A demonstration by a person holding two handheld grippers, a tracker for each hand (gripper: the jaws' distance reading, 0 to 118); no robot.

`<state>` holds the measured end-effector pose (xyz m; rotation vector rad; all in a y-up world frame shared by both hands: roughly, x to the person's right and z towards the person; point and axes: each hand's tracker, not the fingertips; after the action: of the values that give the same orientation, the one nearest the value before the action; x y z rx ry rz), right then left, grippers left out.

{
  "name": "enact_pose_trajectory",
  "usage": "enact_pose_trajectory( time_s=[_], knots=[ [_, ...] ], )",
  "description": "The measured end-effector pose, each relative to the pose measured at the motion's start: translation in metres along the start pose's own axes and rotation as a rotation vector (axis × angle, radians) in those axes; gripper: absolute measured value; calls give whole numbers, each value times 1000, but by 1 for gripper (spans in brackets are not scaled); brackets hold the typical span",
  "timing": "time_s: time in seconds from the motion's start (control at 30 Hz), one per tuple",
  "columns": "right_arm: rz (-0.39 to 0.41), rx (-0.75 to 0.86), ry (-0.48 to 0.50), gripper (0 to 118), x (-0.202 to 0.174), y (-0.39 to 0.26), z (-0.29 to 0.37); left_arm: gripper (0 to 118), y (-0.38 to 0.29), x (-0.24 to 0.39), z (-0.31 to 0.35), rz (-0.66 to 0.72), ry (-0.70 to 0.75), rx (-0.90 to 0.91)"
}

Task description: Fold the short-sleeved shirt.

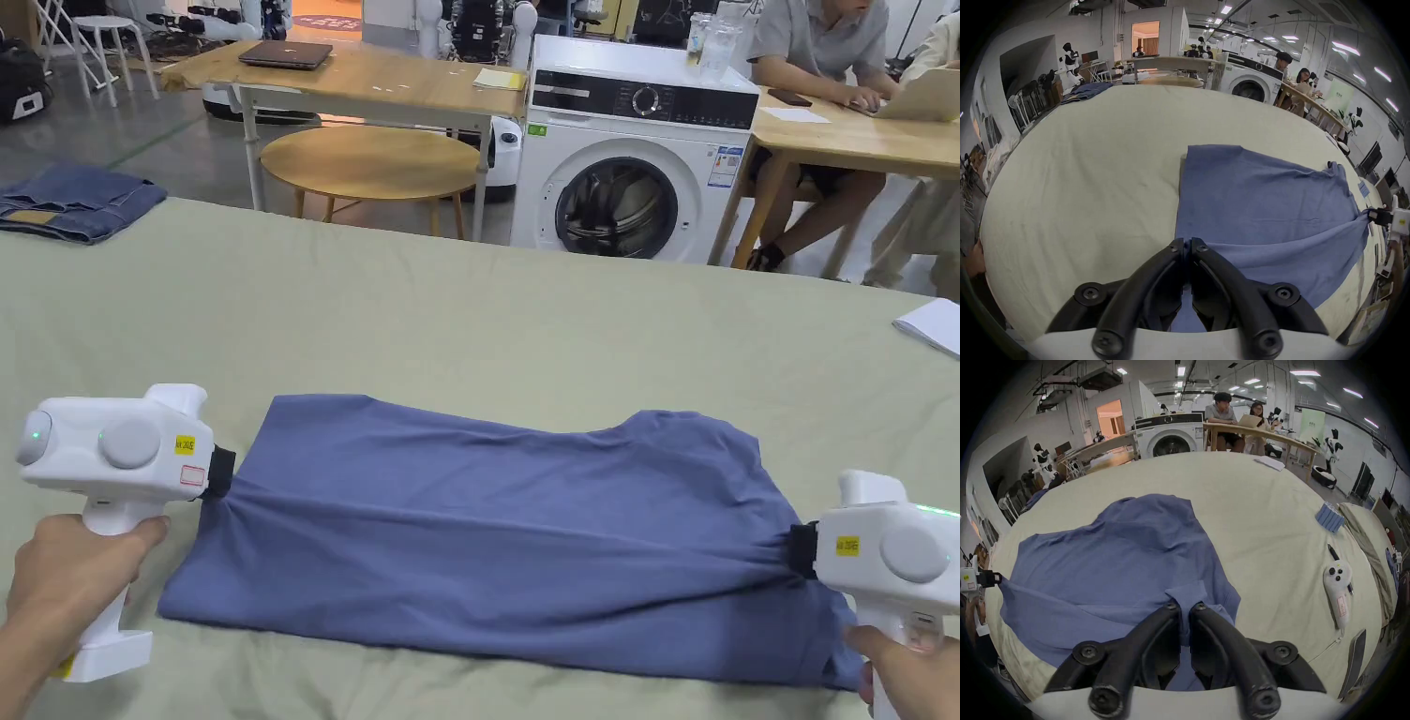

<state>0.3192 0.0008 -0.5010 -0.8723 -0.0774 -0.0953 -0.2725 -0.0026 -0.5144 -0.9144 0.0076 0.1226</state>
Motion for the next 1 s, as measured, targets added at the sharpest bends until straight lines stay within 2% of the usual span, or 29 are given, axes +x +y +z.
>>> enact_pose_trajectory(
  time_s=[0.07, 0.1, 0.17, 0.2, 0.23, 0.33, 0.43, 0.57, 0.6, 0.63, 0.7, 0.73, 0.8, 1.0],
  knots=[
    [6, -2, -3, 8, -2, 0, -3, 0, -1, 2, -2, 0, 2, -3],
    [16, -2, -9, 16, -5, 0, -3, 1, 0, 3, -2, -3, 6, -6],
    [39, 27, -23, 37, -8, 0, 4, 14, 2, 6, 4, -16, 6, 1],
    [50, 45, -29, 51, -11, -1, 9, 28, 2, 7, 8, -15, 7, 7],
    [58, 73, -32, 57, -14, -2, 16, 33, 5, 8, 11, -15, -7, 19],
    [84, 180, -30, 57, -21, -2, 33, 38, 2, 19, 31, -26, -30, 78],
    [69, 303, 8, 57, -35, -16, 62, 38, -13, 31, 55, -48, -49, 181],
    [94, 483, -28, 55, -61, -45, 97, 38, -49, 50, 90, -82, -34, 338],
    [110, 520, -50, 51, -69, -52, 103, 38, -59, 56, 100, -100, -12, 379],
    [126, 548, -56, 39, -75, -59, 109, 38, -71, 61, 107, -118, 7, 426],
    [132, 568, -27, 4, -87, -69, 121, 36, -90, 71, 123, -141, 40, 491],
    [127, 577, 2, 0, -90, -73, 125, 29, -97, 74, 129, -136, 48, 514],
    [116, 586, 31, 0, -98, -82, 133, 0, -111, 71, 133, -117, 60, 545],
    [115, 617, 57, 0, -109, -108, 148, 0, -134, 60, 149, -43, 40, 512]
  ],
)
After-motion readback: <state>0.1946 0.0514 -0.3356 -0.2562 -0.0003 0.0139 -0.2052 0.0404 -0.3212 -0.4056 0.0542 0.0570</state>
